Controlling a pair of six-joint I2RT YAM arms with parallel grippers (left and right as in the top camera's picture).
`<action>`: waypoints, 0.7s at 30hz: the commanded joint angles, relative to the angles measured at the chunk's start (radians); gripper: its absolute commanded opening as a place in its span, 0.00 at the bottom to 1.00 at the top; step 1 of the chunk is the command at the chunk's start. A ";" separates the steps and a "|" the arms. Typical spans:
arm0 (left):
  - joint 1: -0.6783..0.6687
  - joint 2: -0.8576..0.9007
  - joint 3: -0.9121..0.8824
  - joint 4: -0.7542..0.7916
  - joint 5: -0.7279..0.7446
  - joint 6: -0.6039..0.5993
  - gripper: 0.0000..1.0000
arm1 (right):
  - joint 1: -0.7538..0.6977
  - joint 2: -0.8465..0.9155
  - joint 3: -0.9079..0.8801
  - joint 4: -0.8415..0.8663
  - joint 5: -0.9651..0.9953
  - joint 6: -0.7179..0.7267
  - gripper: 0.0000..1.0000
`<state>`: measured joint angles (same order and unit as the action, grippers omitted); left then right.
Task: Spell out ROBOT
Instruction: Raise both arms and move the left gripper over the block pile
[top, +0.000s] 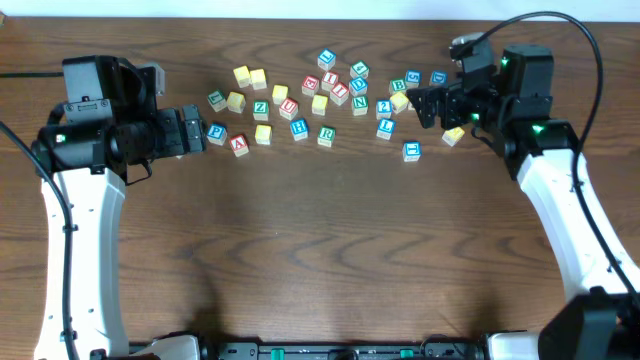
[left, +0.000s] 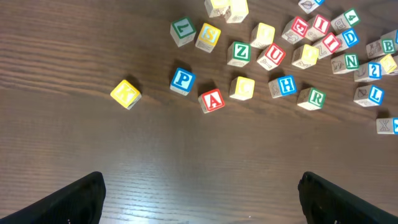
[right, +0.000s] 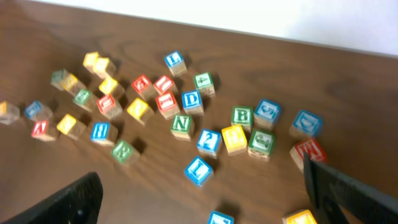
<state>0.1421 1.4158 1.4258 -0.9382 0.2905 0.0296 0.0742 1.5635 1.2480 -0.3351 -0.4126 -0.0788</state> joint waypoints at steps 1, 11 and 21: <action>0.003 0.004 0.013 0.017 0.012 -0.005 0.98 | -0.001 0.031 0.022 0.111 -0.069 0.008 0.99; -0.108 0.043 0.024 0.175 -0.155 -0.095 0.98 | 0.052 0.070 0.242 -0.353 0.090 0.232 0.99; -0.405 0.439 0.205 0.167 -0.173 -0.147 0.96 | 0.064 0.069 0.404 -0.647 0.180 0.235 0.99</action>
<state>-0.2134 1.7874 1.6096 -0.7837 0.1272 -0.1085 0.1261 1.6371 1.6402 -0.9825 -0.2501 0.1490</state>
